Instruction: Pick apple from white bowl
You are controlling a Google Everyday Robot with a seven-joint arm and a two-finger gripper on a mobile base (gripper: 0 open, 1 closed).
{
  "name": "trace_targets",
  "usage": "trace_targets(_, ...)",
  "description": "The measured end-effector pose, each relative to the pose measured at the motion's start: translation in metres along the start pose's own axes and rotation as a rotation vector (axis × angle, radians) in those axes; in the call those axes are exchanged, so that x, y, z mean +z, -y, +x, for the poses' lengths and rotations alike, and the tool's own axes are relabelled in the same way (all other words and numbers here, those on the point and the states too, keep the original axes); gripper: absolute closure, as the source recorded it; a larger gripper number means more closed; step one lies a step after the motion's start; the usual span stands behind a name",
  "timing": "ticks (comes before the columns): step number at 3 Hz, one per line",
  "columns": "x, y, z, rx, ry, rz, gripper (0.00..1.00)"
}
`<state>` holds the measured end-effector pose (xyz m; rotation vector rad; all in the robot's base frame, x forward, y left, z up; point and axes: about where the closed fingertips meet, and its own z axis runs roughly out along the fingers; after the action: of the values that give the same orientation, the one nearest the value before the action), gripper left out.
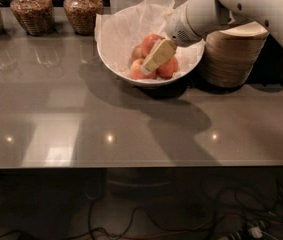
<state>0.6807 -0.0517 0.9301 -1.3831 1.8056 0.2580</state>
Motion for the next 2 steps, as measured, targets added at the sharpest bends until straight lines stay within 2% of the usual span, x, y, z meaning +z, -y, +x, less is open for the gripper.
trace_targets(2, 0.028, 0.004, 0.008, 0.028, -0.033, -0.054, 0.04)
